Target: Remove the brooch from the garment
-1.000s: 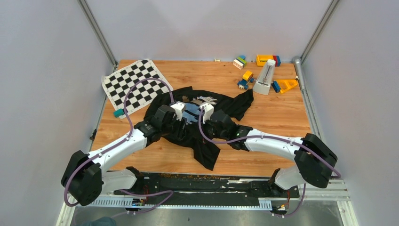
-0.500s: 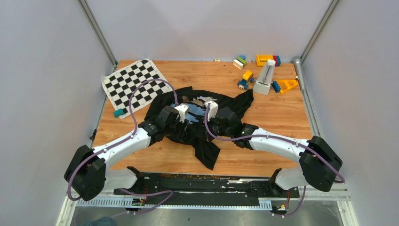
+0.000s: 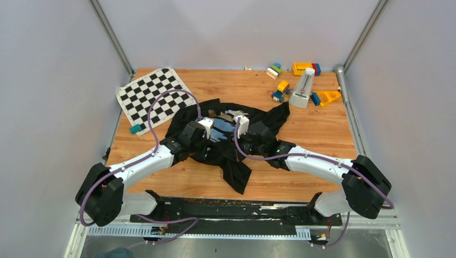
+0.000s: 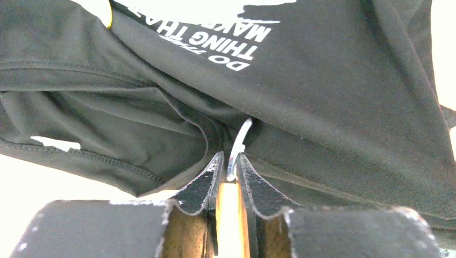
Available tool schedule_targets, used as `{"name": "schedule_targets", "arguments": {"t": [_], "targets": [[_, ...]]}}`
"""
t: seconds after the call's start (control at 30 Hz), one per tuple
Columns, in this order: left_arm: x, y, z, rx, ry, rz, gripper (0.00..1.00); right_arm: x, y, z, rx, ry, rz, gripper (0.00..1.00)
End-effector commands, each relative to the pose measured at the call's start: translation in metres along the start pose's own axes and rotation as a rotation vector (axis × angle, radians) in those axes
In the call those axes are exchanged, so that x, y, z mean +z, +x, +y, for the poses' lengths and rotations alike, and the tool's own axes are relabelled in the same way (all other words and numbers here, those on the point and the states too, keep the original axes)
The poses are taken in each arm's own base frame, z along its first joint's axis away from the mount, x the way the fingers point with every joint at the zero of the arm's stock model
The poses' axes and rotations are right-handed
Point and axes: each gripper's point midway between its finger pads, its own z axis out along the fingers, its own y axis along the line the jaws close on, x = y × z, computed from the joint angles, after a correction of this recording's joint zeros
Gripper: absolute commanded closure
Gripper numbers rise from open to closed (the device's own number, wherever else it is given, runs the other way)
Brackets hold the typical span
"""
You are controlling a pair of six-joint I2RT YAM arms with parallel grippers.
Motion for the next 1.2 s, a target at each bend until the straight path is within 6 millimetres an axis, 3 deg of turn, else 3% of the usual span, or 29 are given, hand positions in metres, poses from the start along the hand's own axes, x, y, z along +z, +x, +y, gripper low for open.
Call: {"name": "schedule_targets", "arguments": {"t": [0.0, 0.17, 0.27, 0.6, 0.9, 0.97, 1.17], "targets": [[-0.005, -0.019, 0.000, -0.018, -0.021, -0.059, 0.81, -0.001, -0.013, 0.011, 0.003, -0.045, -0.038, 0.95], [-0.007, -0.017, -0.004, -0.025, 0.001, -0.047, 0.88, 0.000, -0.012, 0.010, 0.005, -0.044, -0.034, 0.95], [-0.008, -0.016, -0.005, -0.030, 0.010, -0.041, 1.00, 0.000, -0.013, 0.008, 0.006, -0.031, -0.039, 0.95], [-0.017, -0.021, -0.010, -0.102, 0.039, -0.032, 1.00, 0.006, -0.008, -0.034, 0.108, 0.137, -0.023, 0.97], [-0.026, -0.027, -0.014, -0.187, 0.132, -0.050, 1.00, 0.012, 0.000, -0.045, 0.139, 0.157, 0.019, 0.96], [-0.029, -0.030, -0.014, -0.206, 0.145, -0.062, 1.00, 0.016, 0.002, -0.049, 0.144, 0.172, 0.035, 0.99], [-0.038, -0.035, -0.008, -0.278, 0.159, -0.078, 1.00, 0.024, 0.021, -0.064, 0.189, 0.237, 0.102, 1.00]]}}
